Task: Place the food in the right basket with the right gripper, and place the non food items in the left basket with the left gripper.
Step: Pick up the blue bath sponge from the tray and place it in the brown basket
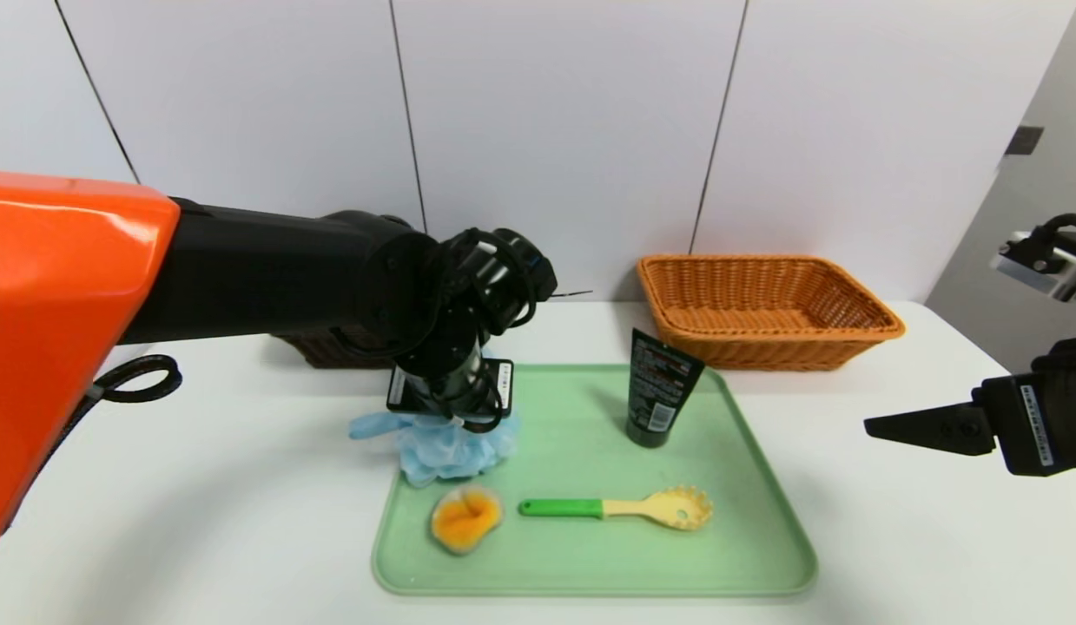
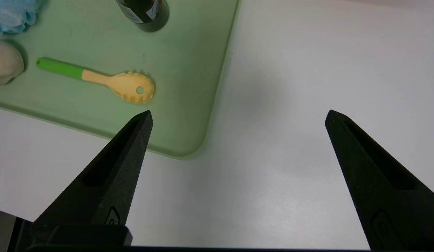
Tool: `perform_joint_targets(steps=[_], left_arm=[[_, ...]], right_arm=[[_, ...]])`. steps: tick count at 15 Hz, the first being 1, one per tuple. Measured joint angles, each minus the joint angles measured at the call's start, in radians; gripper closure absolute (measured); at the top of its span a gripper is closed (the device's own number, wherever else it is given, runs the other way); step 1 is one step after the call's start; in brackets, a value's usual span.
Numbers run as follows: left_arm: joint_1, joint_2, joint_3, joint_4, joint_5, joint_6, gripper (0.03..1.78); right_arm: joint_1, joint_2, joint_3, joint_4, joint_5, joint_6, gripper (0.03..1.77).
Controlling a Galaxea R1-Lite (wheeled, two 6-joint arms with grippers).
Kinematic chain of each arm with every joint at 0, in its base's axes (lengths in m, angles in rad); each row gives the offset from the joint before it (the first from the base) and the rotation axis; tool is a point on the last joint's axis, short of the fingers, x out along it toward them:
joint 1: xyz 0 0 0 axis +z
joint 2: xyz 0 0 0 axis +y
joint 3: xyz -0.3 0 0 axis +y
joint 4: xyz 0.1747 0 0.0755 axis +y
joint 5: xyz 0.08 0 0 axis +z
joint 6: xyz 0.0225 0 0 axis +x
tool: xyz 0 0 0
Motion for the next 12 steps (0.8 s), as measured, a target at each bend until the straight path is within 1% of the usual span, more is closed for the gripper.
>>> perform_joint_targets(steps=[2,5,8,10,12], left_arm=[[-0.005,-0.014,-0.003,0.001,-0.052,-0.014,1.19],[-0.008,-0.024,-0.005,0.023,-0.068,-0.037,1.26],[-0.008,-0.048,-0.005,0.026,-0.101,-0.046,1.35],[-0.008,-0.074,-0.004,0.027,-0.106,-0.047,1.45],[-0.008,-0.104,-0.004,0.031,-0.108,-0.047,1.50]], right_arm=[[0.000,0.000,0.002,0.000,0.000,0.000,0.10],[0.000,-0.001,0.005,0.001,-0.001,0.001,0.10],[0.000,-0.001,0.011,0.001,-0.001,0.002,0.10],[0.000,-0.001,0.012,0.000,-0.001,0.002,0.10],[0.000,-0.001,0.013,0.001,0.000,0.001,0.10]])
